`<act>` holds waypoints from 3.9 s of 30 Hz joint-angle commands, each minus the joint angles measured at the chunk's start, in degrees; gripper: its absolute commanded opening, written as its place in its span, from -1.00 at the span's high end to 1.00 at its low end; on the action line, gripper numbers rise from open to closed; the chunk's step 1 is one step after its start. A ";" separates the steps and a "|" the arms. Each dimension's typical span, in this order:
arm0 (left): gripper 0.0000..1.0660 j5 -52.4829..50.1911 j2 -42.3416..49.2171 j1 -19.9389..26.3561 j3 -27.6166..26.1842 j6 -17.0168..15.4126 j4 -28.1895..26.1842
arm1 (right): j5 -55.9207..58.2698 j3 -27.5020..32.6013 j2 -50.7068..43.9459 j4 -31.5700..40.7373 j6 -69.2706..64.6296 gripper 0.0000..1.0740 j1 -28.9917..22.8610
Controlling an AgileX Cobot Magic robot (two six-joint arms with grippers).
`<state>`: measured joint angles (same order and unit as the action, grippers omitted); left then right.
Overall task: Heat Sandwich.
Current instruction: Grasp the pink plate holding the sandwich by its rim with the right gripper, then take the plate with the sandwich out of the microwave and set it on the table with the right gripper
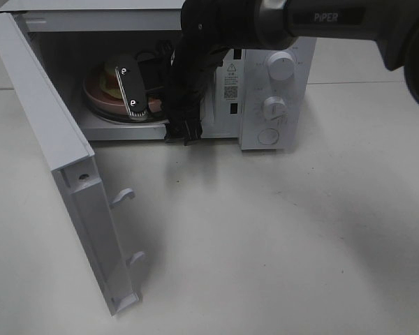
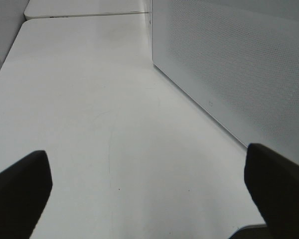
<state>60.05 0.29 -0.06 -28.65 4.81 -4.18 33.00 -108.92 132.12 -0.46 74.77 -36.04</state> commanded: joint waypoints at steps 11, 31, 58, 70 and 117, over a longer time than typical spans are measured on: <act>-0.83 -0.63 1.15 0.17 0.23 -0.17 -0.06 | 3.90 -11.57 7.45 -2.12 -3.84 -0.60 0.06; -0.83 -0.63 1.15 0.17 0.23 -0.17 -0.06 | 3.61 -15.87 11.12 -8.88 -8.37 -0.54 0.63; -0.83 -0.63 1.15 0.17 0.23 -0.23 -0.06 | 8.14 -21.08 14.95 -5.84 -10.89 1.00 0.74; -0.83 -0.63 1.15 0.17 0.23 -0.23 -0.06 | 12.72 -17.53 12.03 -3.44 -2.23 1.00 0.69; -0.83 -0.63 1.15 0.17 0.23 -0.17 -0.06 | -12.61 20.23 -12.32 4.76 20.97 1.00 0.74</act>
<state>60.05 0.29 -0.06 -28.65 4.81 -4.18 23.49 -89.95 121.87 3.15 94.37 -35.41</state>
